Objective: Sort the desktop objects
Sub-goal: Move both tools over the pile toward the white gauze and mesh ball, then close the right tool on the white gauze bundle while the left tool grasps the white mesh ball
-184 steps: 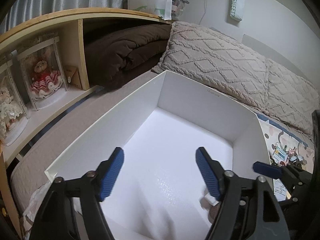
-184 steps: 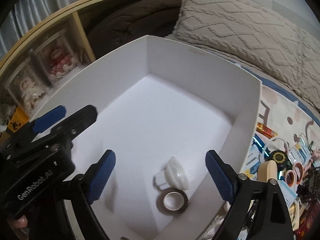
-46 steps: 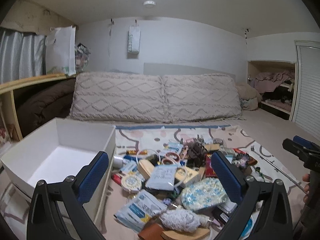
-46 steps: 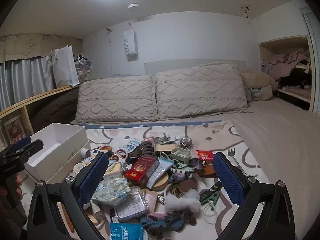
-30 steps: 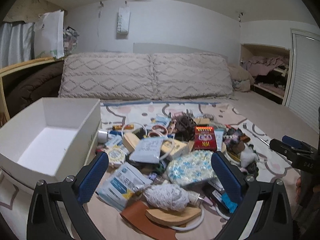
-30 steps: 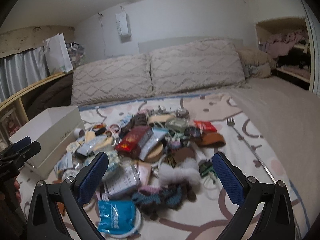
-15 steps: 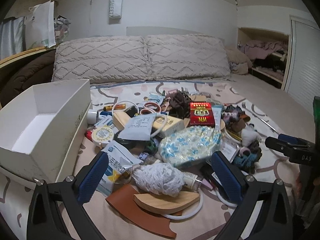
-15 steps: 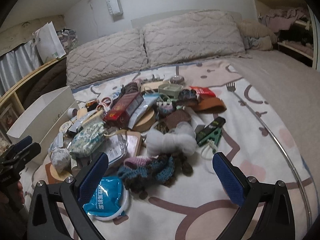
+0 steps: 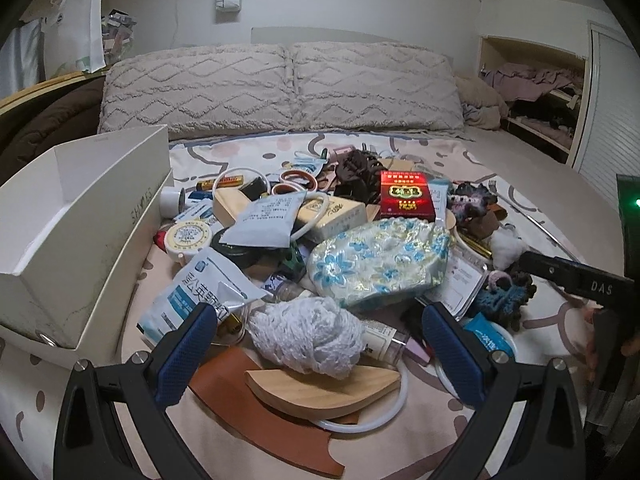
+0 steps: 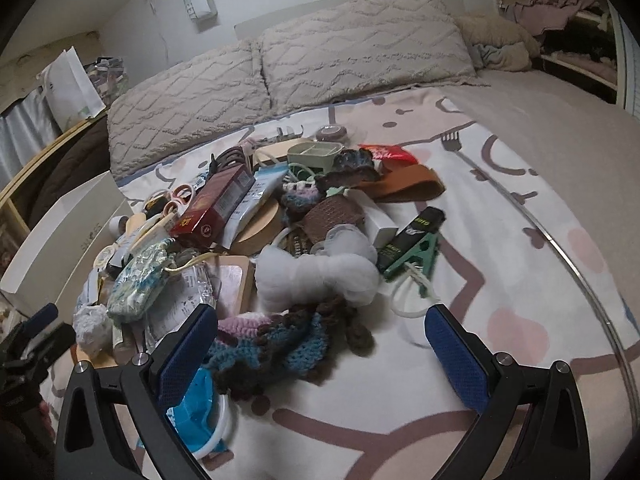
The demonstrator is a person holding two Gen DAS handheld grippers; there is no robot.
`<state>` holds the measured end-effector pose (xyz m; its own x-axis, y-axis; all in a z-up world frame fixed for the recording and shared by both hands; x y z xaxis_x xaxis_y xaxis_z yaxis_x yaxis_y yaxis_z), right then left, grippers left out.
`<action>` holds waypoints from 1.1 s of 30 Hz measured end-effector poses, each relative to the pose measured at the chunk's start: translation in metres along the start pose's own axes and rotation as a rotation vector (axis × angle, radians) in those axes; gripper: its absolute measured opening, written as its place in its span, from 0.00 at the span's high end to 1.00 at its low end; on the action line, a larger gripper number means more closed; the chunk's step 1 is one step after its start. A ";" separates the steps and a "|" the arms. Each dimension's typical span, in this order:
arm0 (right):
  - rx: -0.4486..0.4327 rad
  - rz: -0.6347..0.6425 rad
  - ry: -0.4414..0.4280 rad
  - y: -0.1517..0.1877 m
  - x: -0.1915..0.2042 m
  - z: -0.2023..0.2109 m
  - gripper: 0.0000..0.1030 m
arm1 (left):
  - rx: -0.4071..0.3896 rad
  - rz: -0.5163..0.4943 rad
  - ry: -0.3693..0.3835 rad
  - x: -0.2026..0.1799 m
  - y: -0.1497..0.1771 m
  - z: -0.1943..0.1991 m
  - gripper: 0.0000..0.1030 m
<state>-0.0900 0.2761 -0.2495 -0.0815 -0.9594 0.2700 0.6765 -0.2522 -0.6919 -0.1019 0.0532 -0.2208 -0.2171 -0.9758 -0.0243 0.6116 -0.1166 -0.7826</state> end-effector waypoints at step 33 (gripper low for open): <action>0.005 -0.079 -0.045 0.005 0.001 -0.007 0.33 | 0.160 0.190 0.092 0.018 0.023 -0.029 0.00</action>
<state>-0.0919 0.2728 -0.2575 -0.1025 -0.9298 0.3536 0.6732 -0.3265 -0.6635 -0.1139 0.0378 -0.2573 -0.1509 -0.9630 -0.2234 0.7587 0.0321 -0.6506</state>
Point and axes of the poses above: each gripper's, at about its wrist camera, not at the fingertips, and z roughly against the way its jaws point, x to its left, y to its underside, the point moved 10 cm from there along -z, roughly the way its jaws point, and after that the axes turned 2 degrees about -y, right-handed, at the moved point
